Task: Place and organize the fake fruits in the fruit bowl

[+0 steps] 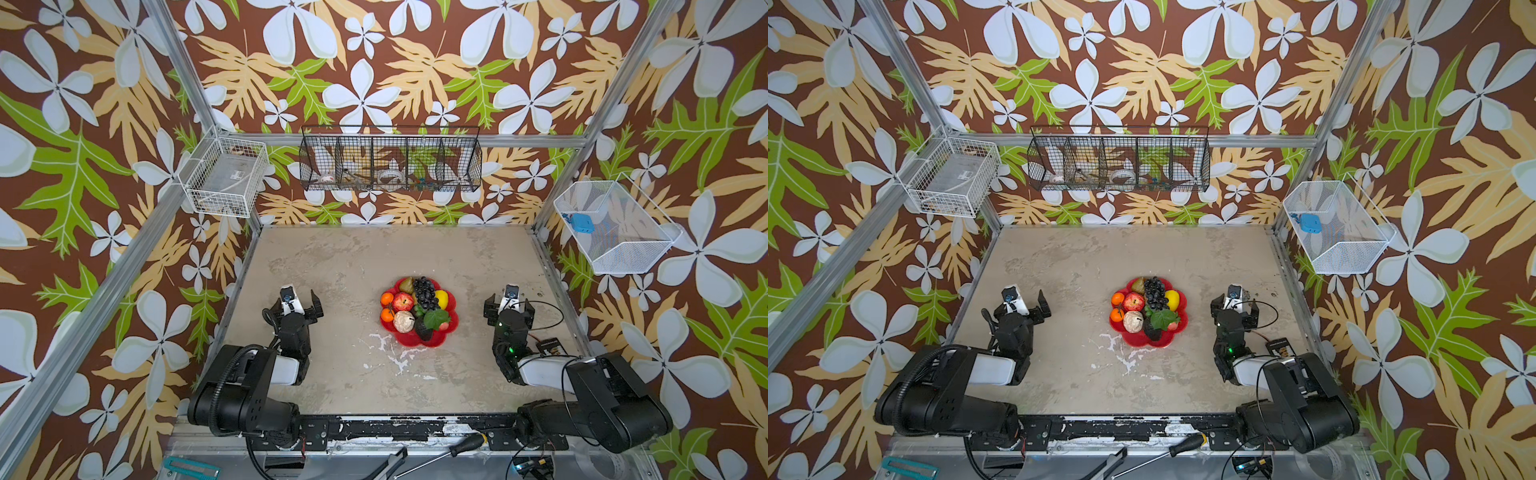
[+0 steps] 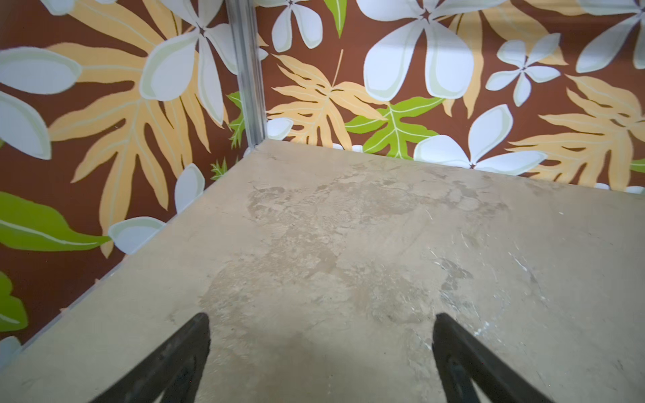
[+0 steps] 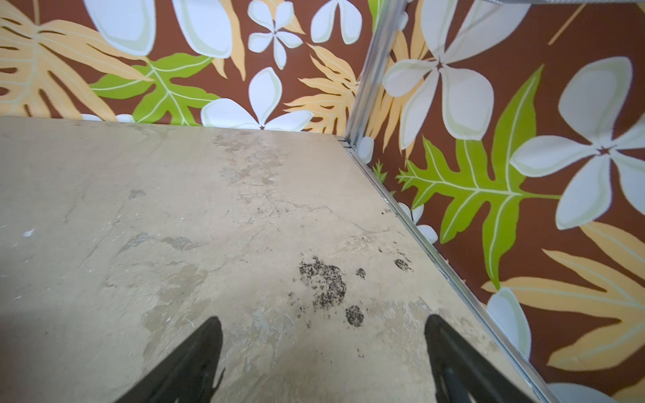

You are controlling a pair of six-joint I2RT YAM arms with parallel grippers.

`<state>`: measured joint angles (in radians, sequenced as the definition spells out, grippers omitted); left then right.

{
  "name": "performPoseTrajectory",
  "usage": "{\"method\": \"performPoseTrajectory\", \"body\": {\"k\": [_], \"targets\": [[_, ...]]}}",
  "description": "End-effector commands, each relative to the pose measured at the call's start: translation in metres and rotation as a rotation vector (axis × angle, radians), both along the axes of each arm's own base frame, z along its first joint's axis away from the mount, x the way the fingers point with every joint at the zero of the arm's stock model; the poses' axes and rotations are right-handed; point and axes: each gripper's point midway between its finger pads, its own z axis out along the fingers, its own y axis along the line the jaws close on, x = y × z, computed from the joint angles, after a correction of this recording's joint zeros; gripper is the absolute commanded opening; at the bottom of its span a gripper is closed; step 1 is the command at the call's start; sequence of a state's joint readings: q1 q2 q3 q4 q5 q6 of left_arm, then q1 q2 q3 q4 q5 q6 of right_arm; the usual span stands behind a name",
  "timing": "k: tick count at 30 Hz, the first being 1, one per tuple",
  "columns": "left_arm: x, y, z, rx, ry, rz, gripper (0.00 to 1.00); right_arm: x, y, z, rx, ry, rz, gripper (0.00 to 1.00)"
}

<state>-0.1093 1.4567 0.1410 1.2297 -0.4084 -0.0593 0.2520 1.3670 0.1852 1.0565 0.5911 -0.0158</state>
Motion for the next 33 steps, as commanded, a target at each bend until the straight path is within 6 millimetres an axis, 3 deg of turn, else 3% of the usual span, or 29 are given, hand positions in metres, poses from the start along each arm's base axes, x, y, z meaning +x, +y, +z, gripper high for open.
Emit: {"method": "performPoseTrajectory", "body": {"k": [1,11,15,33], "targets": [[0.005,-0.006,0.021,-0.037,-0.094,-0.036,1.00,0.004,0.006,0.022,0.016,-0.112,0.074,0.91],[0.003,-0.004,0.024,-0.034,-0.114,-0.027,1.00,0.006,-0.007,0.013,0.099,-0.126,0.089,0.95],[0.002,-0.004,0.024,-0.032,-0.113,-0.027,1.00,0.017,-0.010,0.001,0.118,-0.081,0.095,1.00],[0.003,-0.004,0.024,-0.032,-0.113,-0.027,1.00,0.018,-0.015,0.001,0.146,-0.087,0.090,1.00]]}}
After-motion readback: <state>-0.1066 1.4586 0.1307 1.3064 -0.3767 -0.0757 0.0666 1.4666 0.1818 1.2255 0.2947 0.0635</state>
